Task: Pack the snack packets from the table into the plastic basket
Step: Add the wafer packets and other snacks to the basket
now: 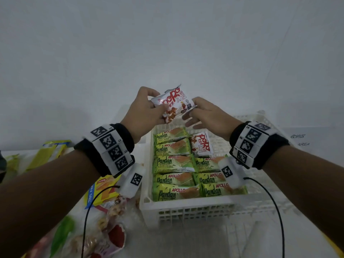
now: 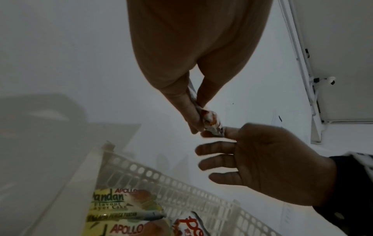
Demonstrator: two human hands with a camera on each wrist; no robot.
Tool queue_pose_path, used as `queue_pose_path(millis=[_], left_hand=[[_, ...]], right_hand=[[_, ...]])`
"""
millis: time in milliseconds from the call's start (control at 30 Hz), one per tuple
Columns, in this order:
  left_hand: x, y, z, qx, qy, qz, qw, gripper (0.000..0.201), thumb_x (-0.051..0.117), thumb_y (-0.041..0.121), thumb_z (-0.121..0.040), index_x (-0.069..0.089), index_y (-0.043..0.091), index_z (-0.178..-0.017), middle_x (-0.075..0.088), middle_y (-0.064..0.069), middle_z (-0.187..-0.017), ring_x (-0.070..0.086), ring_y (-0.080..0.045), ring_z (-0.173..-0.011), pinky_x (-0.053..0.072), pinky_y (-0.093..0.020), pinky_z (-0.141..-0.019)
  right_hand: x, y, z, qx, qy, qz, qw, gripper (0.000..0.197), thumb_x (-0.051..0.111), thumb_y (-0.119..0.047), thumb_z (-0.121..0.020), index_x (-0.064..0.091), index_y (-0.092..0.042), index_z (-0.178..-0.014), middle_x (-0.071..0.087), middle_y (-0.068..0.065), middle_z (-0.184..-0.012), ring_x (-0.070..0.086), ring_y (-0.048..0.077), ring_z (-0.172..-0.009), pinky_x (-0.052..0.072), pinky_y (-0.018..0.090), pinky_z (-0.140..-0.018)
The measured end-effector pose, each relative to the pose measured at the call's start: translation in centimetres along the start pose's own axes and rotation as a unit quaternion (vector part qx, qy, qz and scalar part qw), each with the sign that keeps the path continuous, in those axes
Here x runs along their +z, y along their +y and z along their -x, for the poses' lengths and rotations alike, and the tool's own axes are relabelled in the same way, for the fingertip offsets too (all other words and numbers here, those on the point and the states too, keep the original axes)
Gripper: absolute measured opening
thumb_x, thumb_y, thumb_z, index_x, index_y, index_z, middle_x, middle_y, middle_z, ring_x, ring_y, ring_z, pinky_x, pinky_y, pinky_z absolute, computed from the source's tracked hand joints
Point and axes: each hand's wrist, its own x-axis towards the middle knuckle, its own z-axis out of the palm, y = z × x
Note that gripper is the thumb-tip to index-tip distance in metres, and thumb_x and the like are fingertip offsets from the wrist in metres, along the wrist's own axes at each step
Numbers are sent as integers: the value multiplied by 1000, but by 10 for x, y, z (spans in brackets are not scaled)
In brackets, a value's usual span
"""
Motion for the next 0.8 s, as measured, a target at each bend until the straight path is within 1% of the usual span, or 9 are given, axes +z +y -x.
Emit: queue_pose_path(millis=[67, 133, 233, 367, 433, 500, 600, 700, 800], left_hand=[[1, 1, 0, 0, -23, -16, 1000, 30, 65, 10, -98, 43, 7, -118, 72, -17, -106, 75, -25, -84, 63, -34, -73], [1, 1, 2, 18, -58, -73, 995, 31, 67, 25, -98, 50, 5, -115, 76, -11, -103, 76, -24, -87, 62, -35, -78], [-4, 1, 3, 40, -62, -97, 993, 32, 63, 33, -100, 58, 2, -104, 76, -10, -101, 75, -21, -87, 59, -28, -80], [-12, -3, 3, 30, -71, -118, 990, 27, 66, 29, -98, 63, 3, -94, 73, -19, -102, 73, -30, -90, 57, -50, -94], [-12, -3, 6, 27, -97, -135, 986, 28, 65, 29, -99, 64, 2, -93, 75, -16, -96, 72, -30, -91, 55, -52, -98], [-13, -3, 10, 37, -110, -182, 976, 26, 63, 31, -100, 67, 7, -95, 75, -8, -92, 71, -24, -91, 56, -46, -96], [-21, -15, 14, 76, -88, -312, 943, 21, 59, 38, -101, 65, 20, -110, 69, 3, -109, 64, -17, -103, 53, -41, -95], [-31, -40, 25, 75, -67, -376, 921, 62, 57, 58, -94, 41, 25, -145, 46, 1, -145, 46, -15, -131, 41, -36, -110], [-32, -65, 41, 67, -76, -386, 917, 92, 53, 68, -91, 13, 23, -160, 19, 2, -164, 21, -15, -150, 23, -36, -121]], right_hand=[[3, -5, 5, -14, -11, -91, 996, 26, 55, -26, -105, 48, -14, -128, 71, 6, -116, 73, 20, -101, 58, 38, -93], [4, -7, 7, -45, 19, -106, 993, 27, 63, -24, -101, 51, -16, -123, 71, 11, -113, 73, 27, -100, 60, 39, -92], [3, -7, 8, -54, 64, -141, 986, 46, 72, -19, -95, 46, -20, -133, 65, 18, -115, 74, 27, -94, 62, 39, -86], [2, -5, 7, -40, 113, -211, 970, 61, 80, -17, -88, 41, -21, -134, 63, 33, -112, 72, 21, -86, 62, 38, -82], [1, -3, 7, -32, 131, -213, 968, 54, 80, -18, -88, 45, -19, -129, 68, 28, -111, 71, 19, -86, 61, 36, -80], [-1, -1, 7, -28, 133, -210, 968, 44, 80, -17, -88, 52, -15, -121, 74, 18, -101, 71, 16, -81, 58, 32, -74], [-6, 7, 6, -18, 134, -181, 974, 33, 80, -17, -88, 58, -12, -112, 76, 15, -97, 73, 20, -78, 59, 33, -72], [-16, 28, -1, 22, 156, -102, 982, 28, 79, -20, -89, 59, -16, -107, 75, 14, -100, 75, 29, -84, 61, 43, -79], [-26, 50, -6, 77, 151, 20, 985, 20, 72, -16, -92, 59, -19, -107, 74, 9, -102, 72, 25, -82, 59, 42, -76]])
